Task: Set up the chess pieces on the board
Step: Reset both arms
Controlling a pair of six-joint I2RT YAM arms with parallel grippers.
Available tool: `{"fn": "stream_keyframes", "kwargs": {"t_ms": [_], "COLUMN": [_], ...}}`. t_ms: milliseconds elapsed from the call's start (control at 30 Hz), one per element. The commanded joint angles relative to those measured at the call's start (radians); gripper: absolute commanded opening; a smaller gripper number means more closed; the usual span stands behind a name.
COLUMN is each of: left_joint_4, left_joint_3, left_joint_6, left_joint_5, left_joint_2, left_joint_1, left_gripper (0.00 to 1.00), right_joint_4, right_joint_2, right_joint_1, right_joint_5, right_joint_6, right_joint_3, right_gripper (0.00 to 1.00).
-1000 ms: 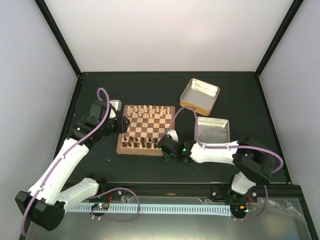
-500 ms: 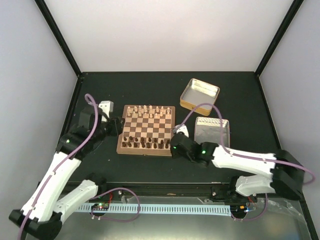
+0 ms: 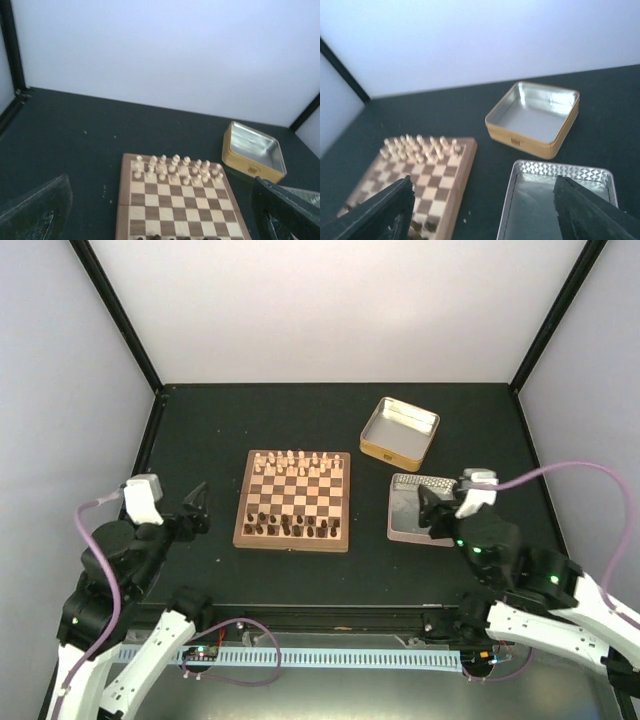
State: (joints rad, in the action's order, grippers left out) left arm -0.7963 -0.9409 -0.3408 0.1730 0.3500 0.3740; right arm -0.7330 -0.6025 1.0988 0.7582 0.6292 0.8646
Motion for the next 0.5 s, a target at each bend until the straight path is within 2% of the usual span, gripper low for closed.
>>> {"fn": "stream_keyframes", "kwargs": {"t_ms": [0,200,467], "left_joint_4": [-0.048,-0.117,-0.171], "left_joint_3": [-0.075,-0.14,-0.2], "left_joint_6": [0.016,0.011,0.033], "left_joint_5": [0.125,0.169,0.17], "left_joint_2": [-0.047,-0.106,-0.111], "left_joint_1": [-0.006,-0.006,-0.006], "left_gripper": [0.99,0.99,0.99], "right_joint_4": [-0.065,-0.089,-0.142], "right_joint_2": [0.119,0.223,0.262], "right_joint_1": [-0.002,-0.002,-0.003], "right_joint_5": [0.13,0.194,0.229], "right_joint_6": [-0.121,-0.16,-0.146], "right_joint_3": [0.055,0.109,0.148], "right_gripper": [0.8,1.0,1.0]}}
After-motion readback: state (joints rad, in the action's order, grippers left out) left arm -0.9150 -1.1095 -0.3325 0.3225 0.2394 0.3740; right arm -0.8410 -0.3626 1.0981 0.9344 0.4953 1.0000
